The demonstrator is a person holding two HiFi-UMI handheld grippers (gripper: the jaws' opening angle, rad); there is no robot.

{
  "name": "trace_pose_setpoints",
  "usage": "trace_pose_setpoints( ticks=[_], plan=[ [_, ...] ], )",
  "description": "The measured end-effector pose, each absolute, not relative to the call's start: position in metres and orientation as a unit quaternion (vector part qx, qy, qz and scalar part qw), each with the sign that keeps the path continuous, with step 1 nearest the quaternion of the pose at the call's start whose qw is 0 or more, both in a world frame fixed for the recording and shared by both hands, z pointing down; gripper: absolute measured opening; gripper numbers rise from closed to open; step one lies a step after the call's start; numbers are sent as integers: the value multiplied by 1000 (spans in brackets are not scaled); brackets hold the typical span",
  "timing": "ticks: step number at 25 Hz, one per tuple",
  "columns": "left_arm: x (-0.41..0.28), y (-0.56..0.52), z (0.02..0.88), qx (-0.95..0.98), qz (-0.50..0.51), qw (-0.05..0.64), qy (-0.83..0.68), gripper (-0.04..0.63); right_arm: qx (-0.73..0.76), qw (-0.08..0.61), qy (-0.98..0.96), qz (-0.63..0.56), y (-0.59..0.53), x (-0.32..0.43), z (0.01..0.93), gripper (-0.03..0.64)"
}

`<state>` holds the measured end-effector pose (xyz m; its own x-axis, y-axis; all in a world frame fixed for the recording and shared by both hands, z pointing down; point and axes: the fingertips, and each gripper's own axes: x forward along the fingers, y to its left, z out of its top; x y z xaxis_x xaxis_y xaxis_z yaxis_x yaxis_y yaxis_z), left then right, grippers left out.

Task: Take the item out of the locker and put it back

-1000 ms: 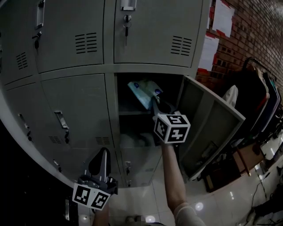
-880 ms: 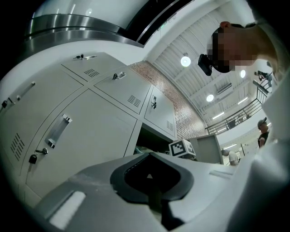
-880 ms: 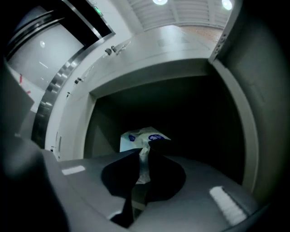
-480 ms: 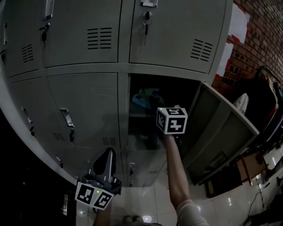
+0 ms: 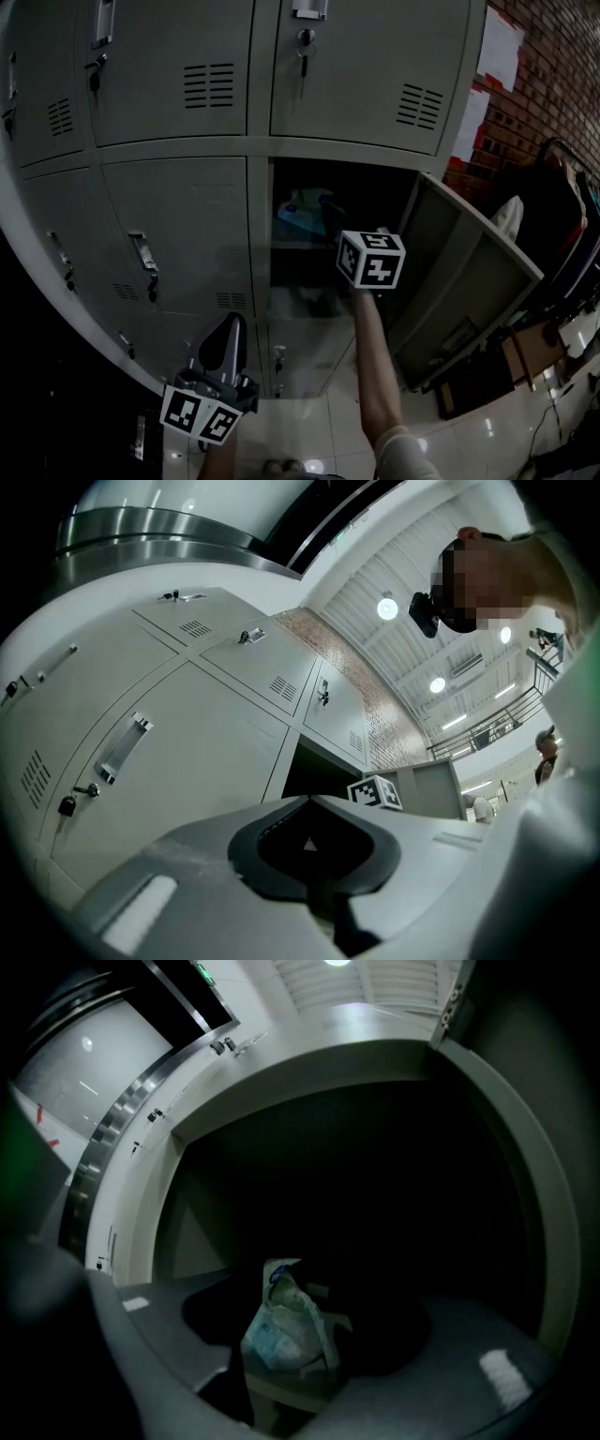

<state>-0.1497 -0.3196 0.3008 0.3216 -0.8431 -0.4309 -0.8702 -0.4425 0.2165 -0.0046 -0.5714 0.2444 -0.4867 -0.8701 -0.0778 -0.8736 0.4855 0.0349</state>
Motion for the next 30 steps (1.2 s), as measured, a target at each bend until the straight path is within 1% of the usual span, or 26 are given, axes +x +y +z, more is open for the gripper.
trace_pose_setpoints(
  ticks=[5, 10, 12, 13, 14, 16, 19, 30],
  plan=[
    [-149, -315, 289, -812, 245, 45, 527, 5, -465, 94, 878, 61, -517, -7, 195, 267],
    [-141, -306, 284, -817, 232, 61, 524, 5, -359, 216, 904, 82, -387, -3, 178, 259],
    [-136, -305, 287, -821, 226, 60, 520, 5, -336, 261, 901, 78, -343, 8, 194, 204],
    [-133, -304, 289, -824, 223, 58, 518, 5, -336, 276, 898, 72, -328, 14, 208, 152],
    [-130, -303, 292, -826, 219, 55, 516, 5, -342, 284, 894, 63, -318, 20, 225, 86],
    [-124, -302, 297, -831, 214, 49, 511, 5, -357, 287, 888, 32, -310, 29, 259, 2],
    [-115, -298, 300, -838, 209, 46, 502, 5, -359, 277, 891, -11, -310, 33, 288, 2],
    [-110, -285, 299, -835, 210, 42, 507, 5, -353, 264, 898, -4, -290, 34, 286, 2]
  ],
)
